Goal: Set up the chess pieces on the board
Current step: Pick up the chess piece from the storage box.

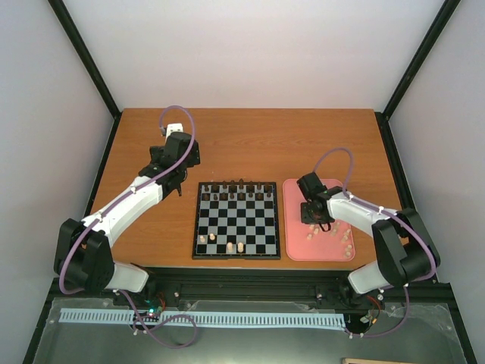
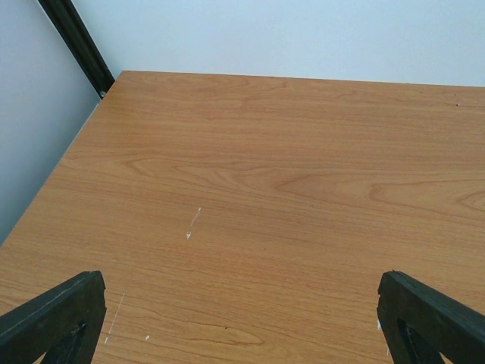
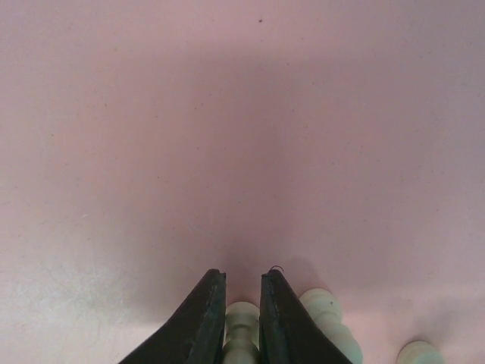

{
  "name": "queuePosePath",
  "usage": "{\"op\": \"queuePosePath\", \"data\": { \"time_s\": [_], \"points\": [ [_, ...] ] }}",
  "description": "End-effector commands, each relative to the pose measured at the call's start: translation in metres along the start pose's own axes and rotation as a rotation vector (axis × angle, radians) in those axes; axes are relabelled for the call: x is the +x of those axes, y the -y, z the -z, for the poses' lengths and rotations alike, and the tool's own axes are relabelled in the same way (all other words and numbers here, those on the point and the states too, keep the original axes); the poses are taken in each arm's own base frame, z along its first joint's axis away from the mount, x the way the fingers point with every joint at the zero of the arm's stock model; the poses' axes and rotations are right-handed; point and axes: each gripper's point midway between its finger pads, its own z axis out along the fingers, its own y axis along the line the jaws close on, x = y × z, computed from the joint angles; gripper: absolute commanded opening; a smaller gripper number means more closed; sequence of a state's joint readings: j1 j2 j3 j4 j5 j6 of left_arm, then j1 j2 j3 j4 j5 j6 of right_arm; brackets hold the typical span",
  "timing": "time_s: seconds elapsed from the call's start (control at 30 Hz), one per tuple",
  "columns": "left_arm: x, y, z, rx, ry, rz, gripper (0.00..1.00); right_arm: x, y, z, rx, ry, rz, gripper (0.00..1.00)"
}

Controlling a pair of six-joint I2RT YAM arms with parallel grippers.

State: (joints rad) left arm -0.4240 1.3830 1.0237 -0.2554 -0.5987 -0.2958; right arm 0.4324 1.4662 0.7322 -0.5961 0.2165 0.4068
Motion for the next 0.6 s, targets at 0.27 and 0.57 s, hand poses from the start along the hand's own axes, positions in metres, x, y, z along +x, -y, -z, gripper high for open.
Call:
{"op": "queuePosePath", "data": {
  "time_s": [0.27, 0.57],
  "points": [
    [-0.021, 0.004, 0.005, 0.007, 0.044, 0.026, 1.0, -0.037, -0.019, 0.049, -0.12, 0.122, -0.003, 0.12],
    [-0.022, 0.004, 0.007, 0.012, 0.047, 0.029, 1.0, -0.034, -0.124, 0.092, -0.256, 0.115, 0.25, 0.12]
  ]
}}
